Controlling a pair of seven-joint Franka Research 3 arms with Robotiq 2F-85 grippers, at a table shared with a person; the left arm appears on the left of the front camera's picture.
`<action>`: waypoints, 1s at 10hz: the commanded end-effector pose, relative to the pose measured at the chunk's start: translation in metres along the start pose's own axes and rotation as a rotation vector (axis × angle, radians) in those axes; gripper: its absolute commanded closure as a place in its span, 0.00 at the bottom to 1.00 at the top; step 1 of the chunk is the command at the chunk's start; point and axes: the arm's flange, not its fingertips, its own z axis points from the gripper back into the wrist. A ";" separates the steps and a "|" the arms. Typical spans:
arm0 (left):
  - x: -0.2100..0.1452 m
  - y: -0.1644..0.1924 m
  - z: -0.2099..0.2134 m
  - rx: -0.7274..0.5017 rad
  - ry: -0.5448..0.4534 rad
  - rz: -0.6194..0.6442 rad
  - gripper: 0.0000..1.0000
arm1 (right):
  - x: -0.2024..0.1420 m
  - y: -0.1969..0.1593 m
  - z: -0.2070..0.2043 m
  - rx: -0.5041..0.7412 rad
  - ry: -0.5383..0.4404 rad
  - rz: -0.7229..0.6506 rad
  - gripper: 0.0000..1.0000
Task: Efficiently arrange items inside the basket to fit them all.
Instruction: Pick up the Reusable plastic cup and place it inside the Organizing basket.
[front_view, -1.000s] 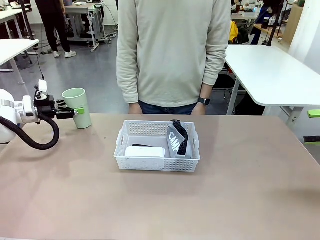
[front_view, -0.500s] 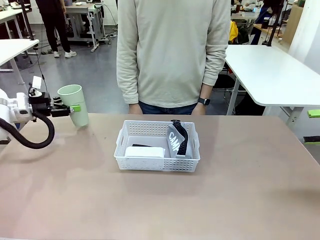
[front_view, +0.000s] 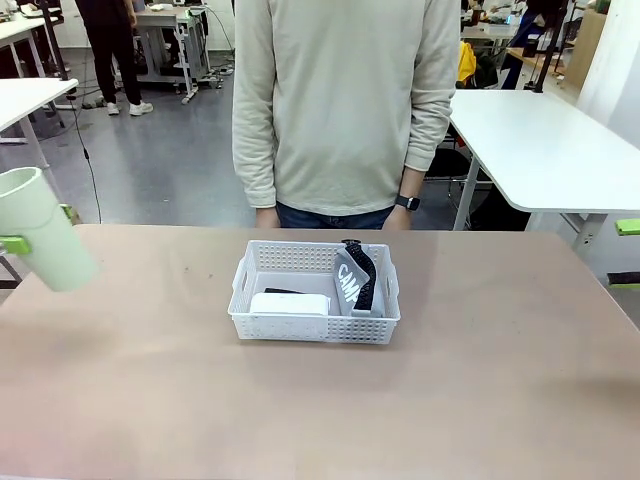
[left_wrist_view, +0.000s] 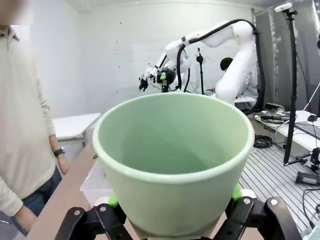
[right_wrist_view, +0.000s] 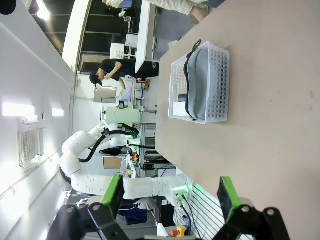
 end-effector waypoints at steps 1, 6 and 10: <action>-0.039 0.042 0.016 0.212 0.011 0.042 0.17 | 0.001 0.005 0.001 0.017 -0.005 -0.017 0.00; 0.001 0.005 -0.016 0.031 -0.021 -0.009 0.12 | 0.001 0.005 0.001 0.017 -0.005 -0.017 0.00; 0.055 0.064 -0.223 -0.362 0.298 -0.042 0.12 | 0.001 0.005 0.001 0.017 -0.005 -0.017 0.00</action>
